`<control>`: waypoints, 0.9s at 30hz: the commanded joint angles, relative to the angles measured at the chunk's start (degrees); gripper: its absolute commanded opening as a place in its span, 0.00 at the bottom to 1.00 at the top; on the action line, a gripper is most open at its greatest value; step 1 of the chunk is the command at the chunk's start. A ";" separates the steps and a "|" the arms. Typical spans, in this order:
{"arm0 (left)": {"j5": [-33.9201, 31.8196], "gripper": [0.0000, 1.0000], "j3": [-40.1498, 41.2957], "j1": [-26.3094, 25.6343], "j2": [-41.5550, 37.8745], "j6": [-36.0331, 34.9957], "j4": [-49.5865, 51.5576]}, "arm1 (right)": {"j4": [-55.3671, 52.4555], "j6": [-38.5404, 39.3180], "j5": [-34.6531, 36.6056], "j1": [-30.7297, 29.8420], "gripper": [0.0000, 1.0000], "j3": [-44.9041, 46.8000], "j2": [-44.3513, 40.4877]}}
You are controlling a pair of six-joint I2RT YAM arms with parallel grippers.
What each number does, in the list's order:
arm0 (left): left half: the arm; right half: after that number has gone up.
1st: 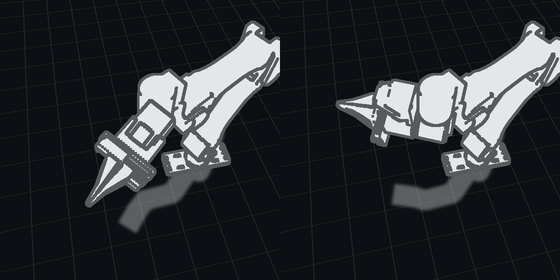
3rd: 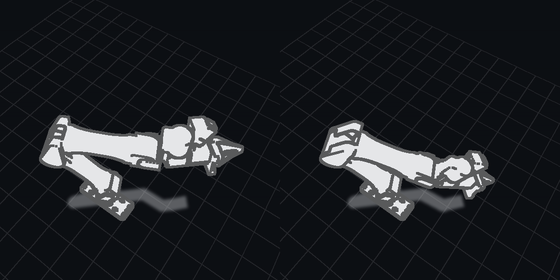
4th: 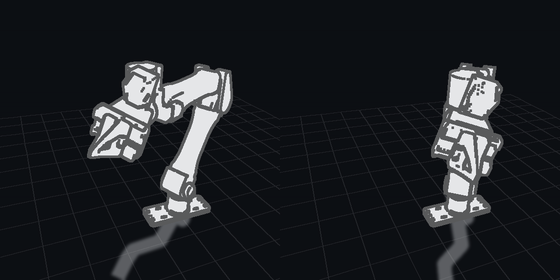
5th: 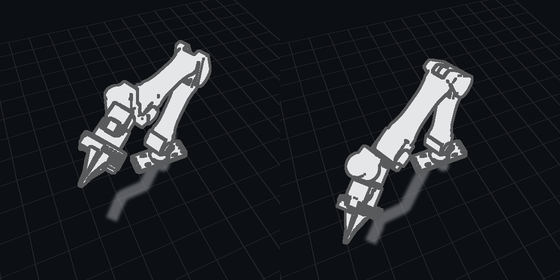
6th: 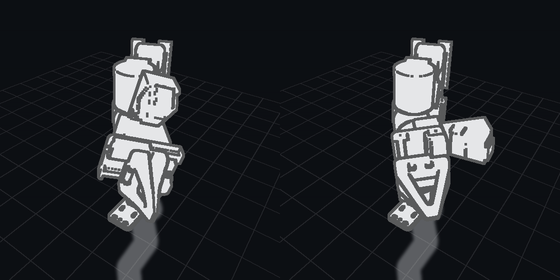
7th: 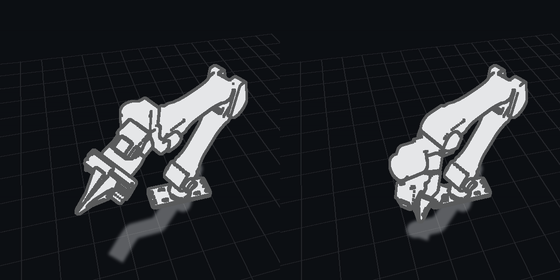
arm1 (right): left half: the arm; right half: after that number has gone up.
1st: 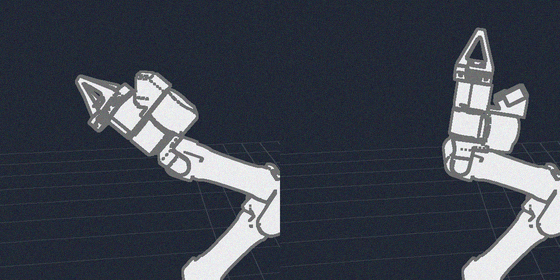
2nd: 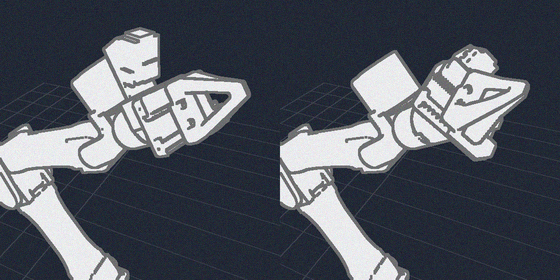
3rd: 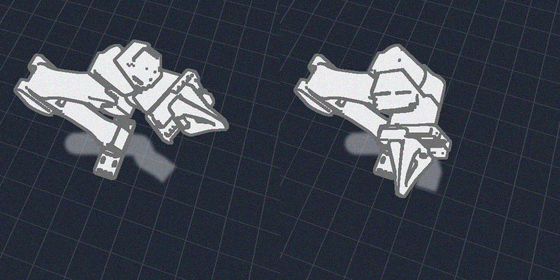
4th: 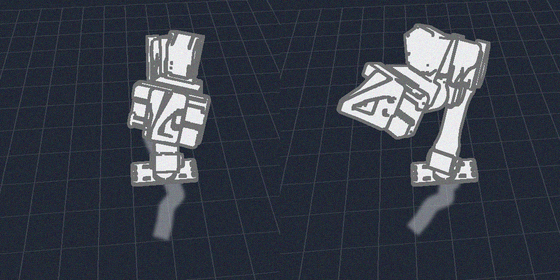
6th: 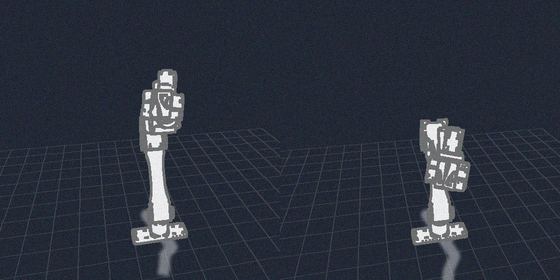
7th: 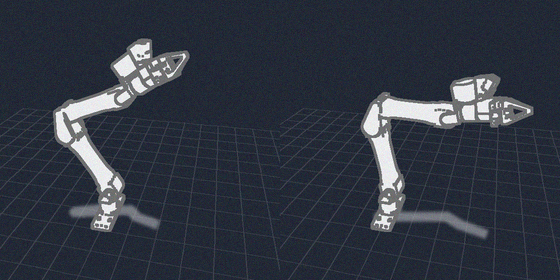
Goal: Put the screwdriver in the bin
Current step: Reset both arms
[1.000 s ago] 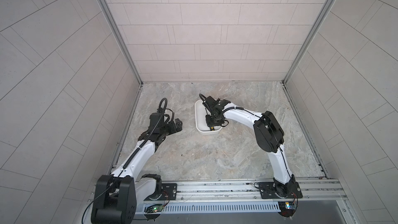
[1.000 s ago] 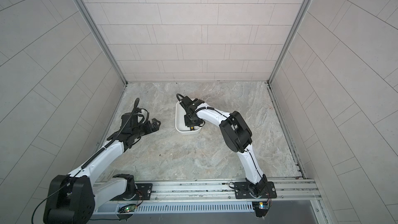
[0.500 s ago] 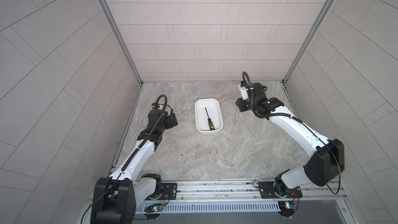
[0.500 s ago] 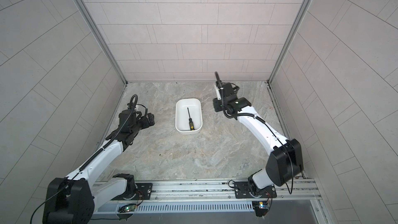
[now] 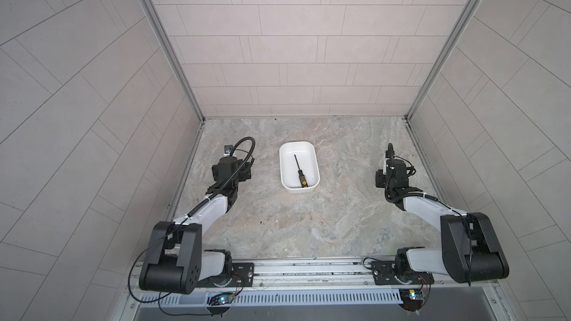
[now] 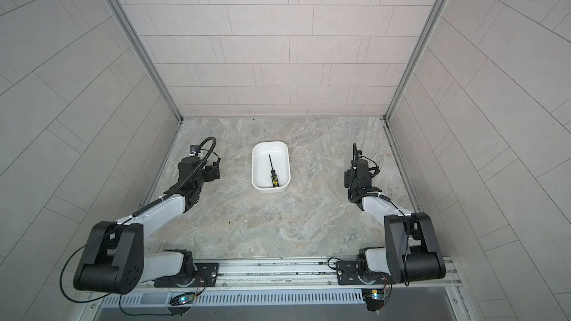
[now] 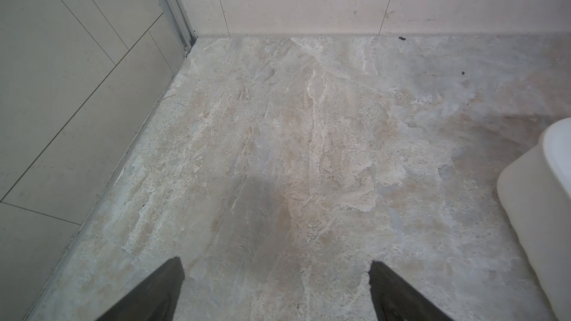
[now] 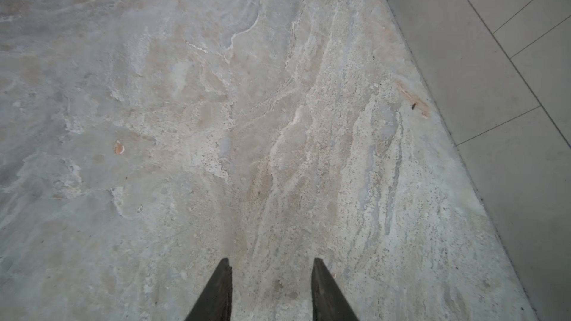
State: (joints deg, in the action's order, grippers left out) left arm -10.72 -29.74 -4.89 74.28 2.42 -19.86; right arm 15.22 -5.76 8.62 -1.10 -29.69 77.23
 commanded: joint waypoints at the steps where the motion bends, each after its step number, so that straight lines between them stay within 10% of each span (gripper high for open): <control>1: 0.22 1.00 2.23 0.60 0.36 -2.46 -8.27 | 13.71 1.48 -0.91 0.36 0.37 0.16 3.65; 27: 2.92 1.00 2.45 3.59 14.40 -0.91 -19.18 | 22.39 2.01 3.24 -1.78 0.45 3.20 8.37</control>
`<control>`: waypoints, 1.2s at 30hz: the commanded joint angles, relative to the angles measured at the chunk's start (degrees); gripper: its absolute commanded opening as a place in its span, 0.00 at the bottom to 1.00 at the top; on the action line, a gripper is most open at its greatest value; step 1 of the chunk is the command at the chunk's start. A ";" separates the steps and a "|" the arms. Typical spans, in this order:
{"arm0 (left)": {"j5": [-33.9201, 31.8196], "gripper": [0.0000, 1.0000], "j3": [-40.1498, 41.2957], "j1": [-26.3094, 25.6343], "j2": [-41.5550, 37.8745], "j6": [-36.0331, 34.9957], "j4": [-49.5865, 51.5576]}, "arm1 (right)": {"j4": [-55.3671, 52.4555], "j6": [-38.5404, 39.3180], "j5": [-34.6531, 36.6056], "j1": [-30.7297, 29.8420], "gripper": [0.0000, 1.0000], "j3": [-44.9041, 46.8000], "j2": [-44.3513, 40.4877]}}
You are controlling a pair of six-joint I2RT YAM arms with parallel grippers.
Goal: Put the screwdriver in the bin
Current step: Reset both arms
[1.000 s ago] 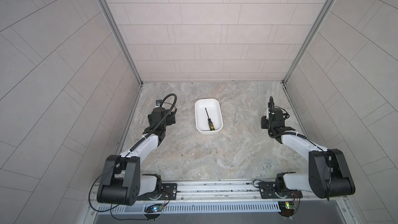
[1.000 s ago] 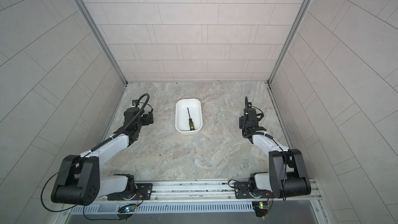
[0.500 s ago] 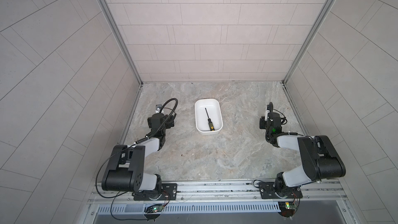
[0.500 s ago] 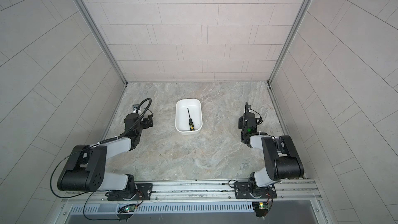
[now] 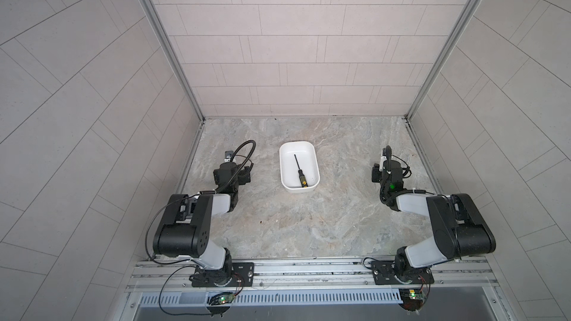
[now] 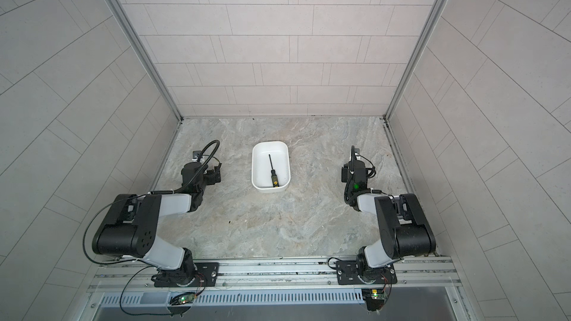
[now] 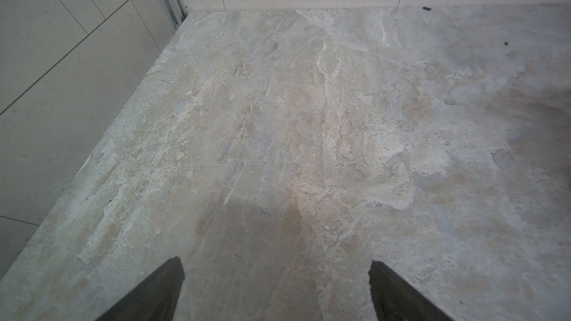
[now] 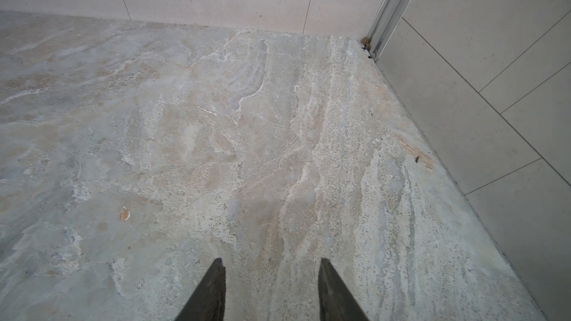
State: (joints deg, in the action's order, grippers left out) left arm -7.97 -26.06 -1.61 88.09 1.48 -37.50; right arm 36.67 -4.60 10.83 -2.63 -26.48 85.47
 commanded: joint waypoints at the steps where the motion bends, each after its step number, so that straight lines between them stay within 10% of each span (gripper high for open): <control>1: 0.07 1.00 -0.96 0.36 0.93 0.17 -2.38 | 0.94 0.87 1.04 -0.25 0.46 -0.10 0.20; 17: -0.12 1.00 -0.13 -0.12 -0.42 -0.20 -2.84 | 0.84 0.94 1.04 -0.31 0.98 -0.21 0.29; 36: -0.29 1.00 -0.21 -0.22 -0.25 -0.18 -2.78 | 0.65 0.97 1.04 -0.31 0.99 -0.32 0.31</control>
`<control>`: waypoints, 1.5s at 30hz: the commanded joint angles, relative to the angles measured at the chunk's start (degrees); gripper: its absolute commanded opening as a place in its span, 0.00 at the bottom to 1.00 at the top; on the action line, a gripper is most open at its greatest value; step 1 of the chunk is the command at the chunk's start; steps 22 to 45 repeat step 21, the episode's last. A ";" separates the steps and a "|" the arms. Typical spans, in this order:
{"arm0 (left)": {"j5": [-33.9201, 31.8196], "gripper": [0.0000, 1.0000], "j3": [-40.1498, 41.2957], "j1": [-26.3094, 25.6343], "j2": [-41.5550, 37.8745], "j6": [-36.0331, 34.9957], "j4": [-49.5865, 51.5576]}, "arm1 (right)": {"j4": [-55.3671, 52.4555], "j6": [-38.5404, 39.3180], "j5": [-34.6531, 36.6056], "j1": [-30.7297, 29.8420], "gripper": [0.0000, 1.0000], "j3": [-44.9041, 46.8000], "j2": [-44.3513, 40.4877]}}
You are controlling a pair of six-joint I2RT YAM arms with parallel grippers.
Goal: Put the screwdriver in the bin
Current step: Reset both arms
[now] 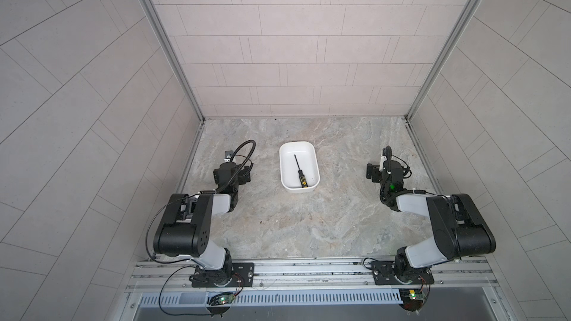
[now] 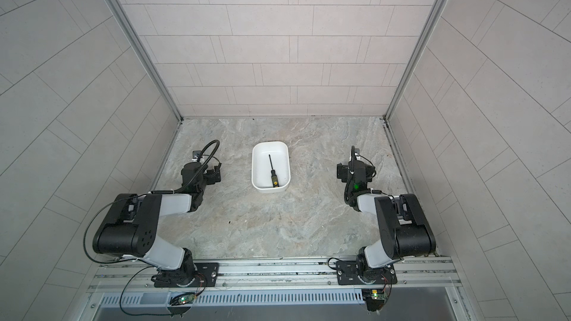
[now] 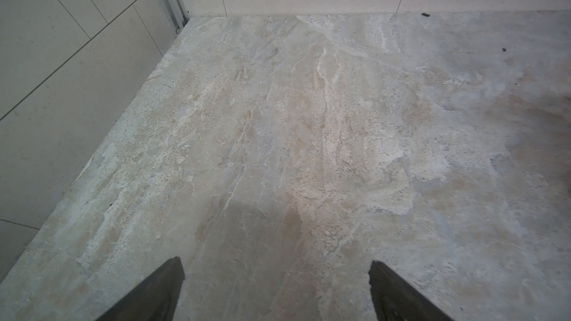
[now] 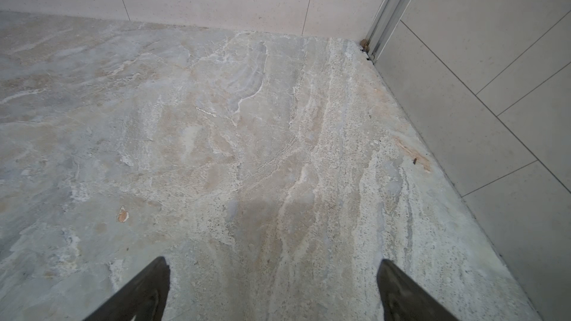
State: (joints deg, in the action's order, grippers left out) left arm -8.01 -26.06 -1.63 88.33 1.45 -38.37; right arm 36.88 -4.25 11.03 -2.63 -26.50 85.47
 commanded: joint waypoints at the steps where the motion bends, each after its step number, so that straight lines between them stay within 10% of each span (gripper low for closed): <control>1: -0.21 1.00 -0.21 -0.20 -0.47 -0.15 -1.95 | 0.47 0.64 0.84 -0.35 0.99 -0.26 0.31; 45: -0.33 1.00 -0.48 -0.22 -0.06 -0.14 -1.67 | 0.47 0.62 0.84 -0.33 0.99 -0.25 0.31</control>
